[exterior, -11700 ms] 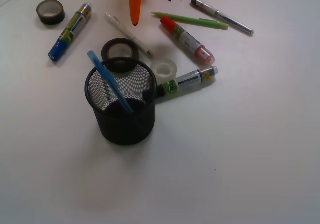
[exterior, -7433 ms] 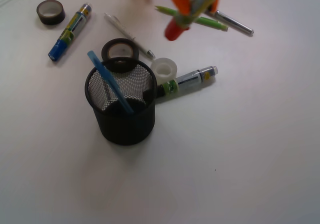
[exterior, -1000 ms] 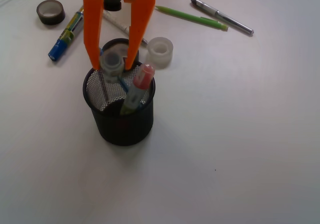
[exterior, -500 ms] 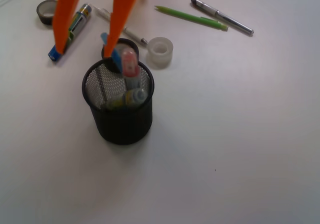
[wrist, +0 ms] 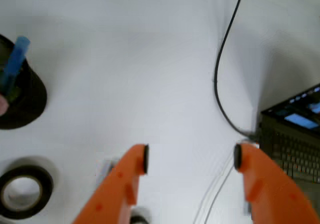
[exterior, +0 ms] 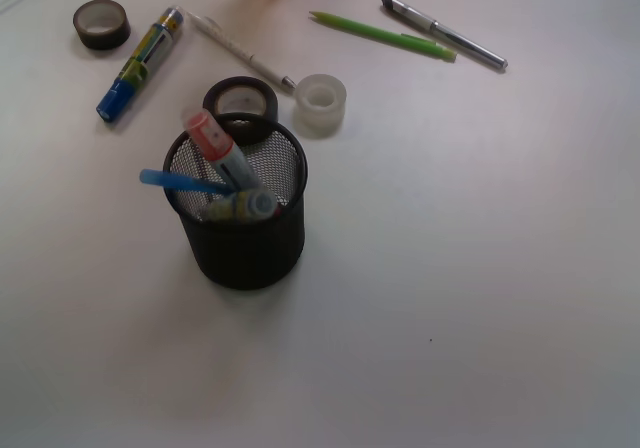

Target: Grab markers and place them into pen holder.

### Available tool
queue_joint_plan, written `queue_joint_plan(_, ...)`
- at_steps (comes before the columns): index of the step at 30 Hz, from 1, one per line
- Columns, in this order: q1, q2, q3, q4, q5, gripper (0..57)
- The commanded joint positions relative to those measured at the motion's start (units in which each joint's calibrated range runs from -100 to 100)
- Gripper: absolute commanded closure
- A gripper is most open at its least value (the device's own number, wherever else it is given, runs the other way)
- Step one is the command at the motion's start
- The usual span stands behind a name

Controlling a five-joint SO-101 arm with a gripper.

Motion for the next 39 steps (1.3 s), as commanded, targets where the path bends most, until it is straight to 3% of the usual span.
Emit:
queue_joint_plan(1,4.4,-15.8,24.2,1.0,0.0,37.8)
queue_joint_plan(6,7.3,-35.7,60.3,-5.2,-2.3,37.9)
queue_joint_plan(12,6.3,-64.5,112.5,-37.9,-5.5,37.9)
queue_joint_plan(17,6.1,-78.5,140.6,-64.3,-7.1,37.2)
queue_joint_plan(20,6.3,-76.6,144.6,-66.9,-7.9,36.9)
queue_joint_plan(25,6.1,-63.5,141.8,-65.0,-7.8,28.5)
queue_joint_plan(32,5.7,-41.5,120.3,-43.3,-4.8,28.2)
queue_joint_plan(39,5.7,-33.6,117.9,-38.2,-4.9,28.2)
